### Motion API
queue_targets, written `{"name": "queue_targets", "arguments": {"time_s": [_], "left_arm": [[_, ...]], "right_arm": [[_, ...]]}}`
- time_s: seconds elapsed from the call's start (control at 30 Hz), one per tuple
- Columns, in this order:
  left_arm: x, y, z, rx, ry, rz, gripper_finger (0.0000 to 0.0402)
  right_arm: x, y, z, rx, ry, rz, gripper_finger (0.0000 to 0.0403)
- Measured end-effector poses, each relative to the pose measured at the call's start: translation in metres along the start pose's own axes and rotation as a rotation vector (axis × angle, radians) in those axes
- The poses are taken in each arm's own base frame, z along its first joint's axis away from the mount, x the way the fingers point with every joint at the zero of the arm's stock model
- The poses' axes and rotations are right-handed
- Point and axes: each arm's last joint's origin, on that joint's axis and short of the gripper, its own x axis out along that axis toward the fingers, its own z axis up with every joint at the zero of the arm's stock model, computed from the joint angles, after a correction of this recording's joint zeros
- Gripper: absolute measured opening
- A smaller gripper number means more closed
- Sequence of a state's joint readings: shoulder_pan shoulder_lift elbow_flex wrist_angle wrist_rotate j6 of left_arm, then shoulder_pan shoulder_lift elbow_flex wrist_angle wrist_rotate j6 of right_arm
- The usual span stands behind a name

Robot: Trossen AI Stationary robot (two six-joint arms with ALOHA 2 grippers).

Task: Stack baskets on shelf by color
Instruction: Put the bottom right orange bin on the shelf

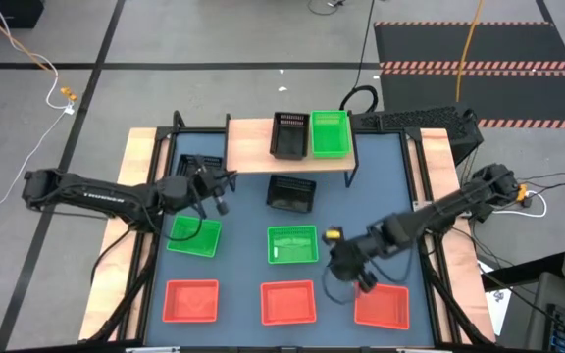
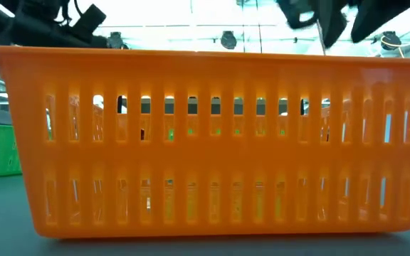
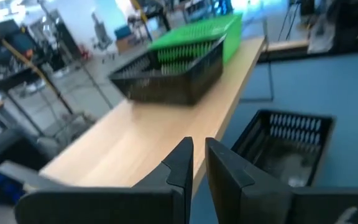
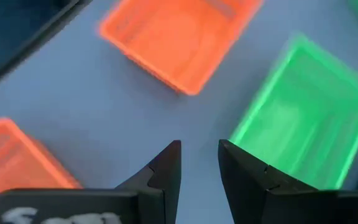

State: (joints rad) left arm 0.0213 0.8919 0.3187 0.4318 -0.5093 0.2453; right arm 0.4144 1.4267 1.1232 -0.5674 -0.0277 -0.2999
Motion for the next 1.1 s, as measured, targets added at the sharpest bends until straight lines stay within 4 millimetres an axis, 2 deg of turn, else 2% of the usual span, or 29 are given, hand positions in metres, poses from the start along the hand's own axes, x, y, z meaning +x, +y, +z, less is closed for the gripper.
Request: {"name": "queue_targets", "arguments": {"time_s": [0.07,0.17,0.37,0.5,0.63,0.73,0.8,0.97,1.1], "left_arm": [[-0.003,-0.002,0.004,0.006,-0.030,-0.013,0.0047],[-0.006,-0.004,0.005,0.023,-0.040,-0.031,0.0046],[-0.007,-0.006,0.006,0.067,-0.042,-0.042,0.0046],[-0.007,-0.006,0.006,0.088,-0.048,-0.040,0.0046],[-0.007,-0.003,0.009,0.088,-0.063,0.011,0.0046],[-0.005,0.001,0.010,0.093,-0.037,0.085,0.0046],[-0.005,0.002,0.008,0.088,-0.005,0.105,0.0046],[-0.005,-0.002,-0.001,0.101,0.074,0.075,0.0046],[-0.006,-0.003,-0.002,0.079,0.089,0.068,0.0046]], "right_arm": [[0.002,0.008,0.003,-0.099,-0.019,-0.051,0.0102],[0.005,0.017,0.004,-0.140,-0.002,-0.102,0.0102],[0.006,0.018,0.015,-0.184,-0.073,-0.232,0.0102],[0.014,-0.001,0.018,-0.218,-0.071,-0.374,0.0102],[0.028,-0.040,0.016,-0.204,-0.085,-0.496,0.0102],[0.044,-0.070,0.009,-0.182,-0.113,-0.502,0.0102],[0.054,-0.082,0.002,-0.223,-0.094,-0.489,0.0102],[0.063,-0.087,-0.007,-0.348,0.054,-0.532,0.0102],[0.049,-0.076,-0.003,-0.387,0.136,-0.609,0.0102]]}}
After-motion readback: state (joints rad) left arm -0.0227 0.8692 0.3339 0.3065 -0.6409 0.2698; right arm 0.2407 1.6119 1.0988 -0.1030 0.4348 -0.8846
